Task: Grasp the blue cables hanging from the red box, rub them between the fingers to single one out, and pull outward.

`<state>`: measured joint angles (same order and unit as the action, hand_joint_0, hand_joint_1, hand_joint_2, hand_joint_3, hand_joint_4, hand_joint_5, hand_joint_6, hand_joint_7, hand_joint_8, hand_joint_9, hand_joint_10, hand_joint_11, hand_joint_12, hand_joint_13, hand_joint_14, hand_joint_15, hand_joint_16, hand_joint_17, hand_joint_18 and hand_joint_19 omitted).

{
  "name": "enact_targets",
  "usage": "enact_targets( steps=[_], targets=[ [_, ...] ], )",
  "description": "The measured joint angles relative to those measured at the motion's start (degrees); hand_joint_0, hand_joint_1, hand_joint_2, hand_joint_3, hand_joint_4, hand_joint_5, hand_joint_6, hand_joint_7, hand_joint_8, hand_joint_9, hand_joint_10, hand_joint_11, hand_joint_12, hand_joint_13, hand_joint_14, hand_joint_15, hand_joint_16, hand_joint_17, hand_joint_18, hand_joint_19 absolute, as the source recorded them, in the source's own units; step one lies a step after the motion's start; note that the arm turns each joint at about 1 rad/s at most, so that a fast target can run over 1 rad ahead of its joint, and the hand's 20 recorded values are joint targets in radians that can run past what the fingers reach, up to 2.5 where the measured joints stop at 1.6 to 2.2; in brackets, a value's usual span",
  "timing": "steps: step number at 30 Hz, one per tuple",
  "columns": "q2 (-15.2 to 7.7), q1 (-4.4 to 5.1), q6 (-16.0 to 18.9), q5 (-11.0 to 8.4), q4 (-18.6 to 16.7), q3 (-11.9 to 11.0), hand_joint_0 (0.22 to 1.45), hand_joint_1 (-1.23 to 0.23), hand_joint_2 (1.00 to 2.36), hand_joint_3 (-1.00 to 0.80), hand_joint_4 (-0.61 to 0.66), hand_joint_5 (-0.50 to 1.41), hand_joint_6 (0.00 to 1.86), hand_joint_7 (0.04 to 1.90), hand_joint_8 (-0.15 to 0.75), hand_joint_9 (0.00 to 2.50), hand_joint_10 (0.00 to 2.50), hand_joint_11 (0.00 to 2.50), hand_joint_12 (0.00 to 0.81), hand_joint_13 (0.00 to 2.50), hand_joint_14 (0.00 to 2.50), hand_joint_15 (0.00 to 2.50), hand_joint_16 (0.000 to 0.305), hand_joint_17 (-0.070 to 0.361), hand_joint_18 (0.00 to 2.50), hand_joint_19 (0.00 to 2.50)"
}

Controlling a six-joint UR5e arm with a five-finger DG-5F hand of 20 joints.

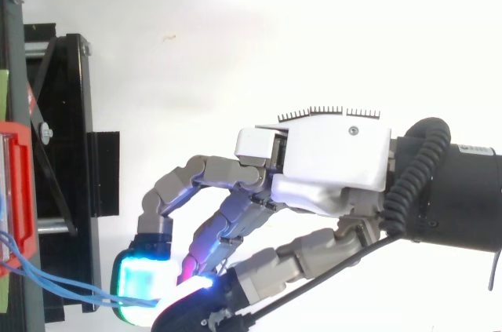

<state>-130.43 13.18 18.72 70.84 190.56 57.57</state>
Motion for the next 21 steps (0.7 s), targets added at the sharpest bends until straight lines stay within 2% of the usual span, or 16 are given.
enact_targets(
  steps=[2,4,9,11,15,17,21],
  targets=[
    [0.0,0.0,0.0,0.0,0.01,0.0,0.76,-0.87,1.0,-0.44,-0.25,-0.17,0.94,0.94,0.236,0.92,0.01,0.6,0.387,0.76,0.02,0.44,0.059,0.133,0.51,0.33],
    [0.0,0.0,0.0,0.0,0.02,0.0,0.78,-0.87,1.0,-0.5,-0.3,-0.18,0.95,0.91,0.227,0.9,0.01,0.6,0.384,0.75,0.02,0.44,0.058,0.13,0.52,0.32],
    [0.0,0.01,0.01,0.0,0.0,0.0,0.79,-0.89,1.0,-0.5,-0.36,-0.18,0.94,0.83,0.219,0.87,0.01,0.58,0.377,0.75,0.02,0.42,0.056,0.127,0.54,0.3],
    [0.0,0.01,0.01,0.0,0.0,0.0,0.77,-0.9,1.0,-0.5,-0.33,-0.18,0.94,0.76,0.213,0.85,0.01,0.57,0.375,0.74,0.01,0.42,0.056,0.126,0.55,0.29],
    [0.0,0.0,0.0,0.03,-0.01,0.0,0.66,-0.94,1.0,-0.5,-0.22,-0.17,0.93,0.8,0.22,0.87,0.01,0.57,0.378,0.74,0.02,0.43,0.057,0.128,0.51,0.3],
    [0.0,0.0,0.0,0.03,-0.01,0.0,0.55,-0.91,1.0,-0.5,-0.19,-0.16,0.92,0.8,0.248,0.9,0.01,0.58,0.397,0.74,0.02,0.44,0.059,0.133,0.46,0.32],
    [0.0,0.02,0.0,0.01,-0.01,0.0,0.49,-0.84,1.0,-0.5,-0.16,-0.16,0.92,0.8,0.268,0.93,0.01,0.59,0.419,0.75,0.02,0.45,0.064,0.144,0.45,0.33]
  ],
)
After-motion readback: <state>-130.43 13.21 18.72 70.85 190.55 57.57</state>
